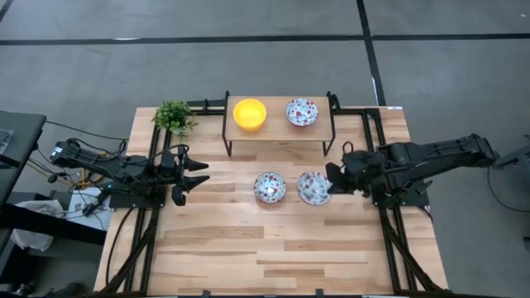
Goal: Pick & Place Mini bowls
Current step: Stack the right white bowl on top of the white bowl on the shelf
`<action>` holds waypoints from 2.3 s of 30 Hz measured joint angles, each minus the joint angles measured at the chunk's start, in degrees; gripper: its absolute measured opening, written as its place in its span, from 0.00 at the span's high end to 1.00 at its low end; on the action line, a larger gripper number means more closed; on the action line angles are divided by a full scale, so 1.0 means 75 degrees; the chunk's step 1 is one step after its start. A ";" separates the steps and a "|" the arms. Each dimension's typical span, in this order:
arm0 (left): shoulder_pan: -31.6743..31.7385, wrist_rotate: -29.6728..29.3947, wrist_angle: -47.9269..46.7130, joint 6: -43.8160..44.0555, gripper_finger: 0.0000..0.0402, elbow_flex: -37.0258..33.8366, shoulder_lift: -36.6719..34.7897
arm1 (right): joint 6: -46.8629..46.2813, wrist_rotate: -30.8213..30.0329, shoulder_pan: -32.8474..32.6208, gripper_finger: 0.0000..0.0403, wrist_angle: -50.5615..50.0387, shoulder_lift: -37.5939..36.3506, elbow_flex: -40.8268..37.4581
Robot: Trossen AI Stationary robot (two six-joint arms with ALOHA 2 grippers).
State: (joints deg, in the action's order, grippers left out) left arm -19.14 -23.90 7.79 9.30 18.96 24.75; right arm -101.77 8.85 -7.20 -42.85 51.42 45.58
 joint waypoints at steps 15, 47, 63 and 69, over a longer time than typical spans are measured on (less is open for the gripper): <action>0.0000 -0.0003 0.0033 0.0026 0.54 0.0000 0.0000 | 0.4259 0.0871 0.3547 1.00 -0.0147 0.0193 0.2398; -0.0002 -0.0003 0.0055 0.0028 0.54 0.0000 0.0015 | 1.0598 0.3548 0.8009 1.00 -0.6292 0.7563 1.0201; -0.0003 -0.0005 0.0052 0.0002 0.54 0.0000 0.0015 | 1.0610 0.2723 0.7891 1.00 -0.6288 0.7543 0.9996; -0.0003 -0.0004 0.0052 0.0000 0.54 -0.0003 0.0015 | 1.0633 0.2518 0.7792 1.00 -0.6289 0.7542 0.9996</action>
State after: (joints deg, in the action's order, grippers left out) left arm -19.16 -23.93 8.19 9.30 18.94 24.86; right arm -22.02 27.73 51.24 -90.02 107.98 120.55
